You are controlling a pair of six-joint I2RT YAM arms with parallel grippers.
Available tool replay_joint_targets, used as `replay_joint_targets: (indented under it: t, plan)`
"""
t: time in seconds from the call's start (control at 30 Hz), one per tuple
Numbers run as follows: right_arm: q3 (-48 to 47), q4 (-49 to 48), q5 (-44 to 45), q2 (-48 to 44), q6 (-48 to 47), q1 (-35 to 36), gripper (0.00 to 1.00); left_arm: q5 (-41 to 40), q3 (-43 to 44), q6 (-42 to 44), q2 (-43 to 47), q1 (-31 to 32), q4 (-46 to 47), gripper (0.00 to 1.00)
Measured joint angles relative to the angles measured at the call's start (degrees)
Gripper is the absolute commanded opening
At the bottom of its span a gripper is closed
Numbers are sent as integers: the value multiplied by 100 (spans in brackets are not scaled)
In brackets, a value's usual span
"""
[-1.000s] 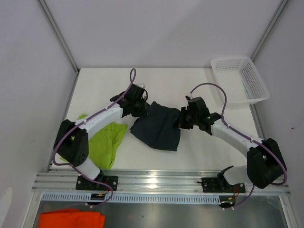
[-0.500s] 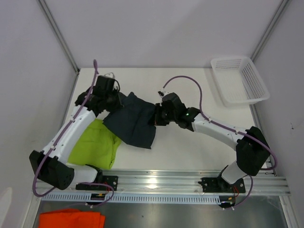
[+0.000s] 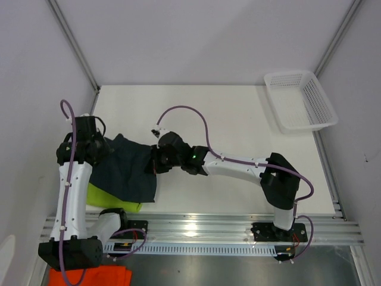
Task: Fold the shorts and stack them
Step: Neatly place the folded shorts to the corner
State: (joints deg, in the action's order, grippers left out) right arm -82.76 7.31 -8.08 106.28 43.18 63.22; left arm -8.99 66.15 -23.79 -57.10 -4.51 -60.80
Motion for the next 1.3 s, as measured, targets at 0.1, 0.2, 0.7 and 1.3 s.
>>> replay_joint_targets:
  t: [0.1, 0.2, 0.7, 1.3]
  plan:
    - [-136, -111, 61, 166, 61, 188, 0, -22, -247, 138, 140, -400, -55, 0]
    - [-334, -199, 122, 398, 81, 297, 0, -170, -337, 138, 245, -601, -157, 0]
    - [-1285, -337, 162, 1311, 81, 424, 0, 197, -841, 201, 385, -2623, 168, 0]
    - [-1296, -466, 299, 1600, 120, 758, 0, 251, -1113, 284, -553, -2712, 678, 9]
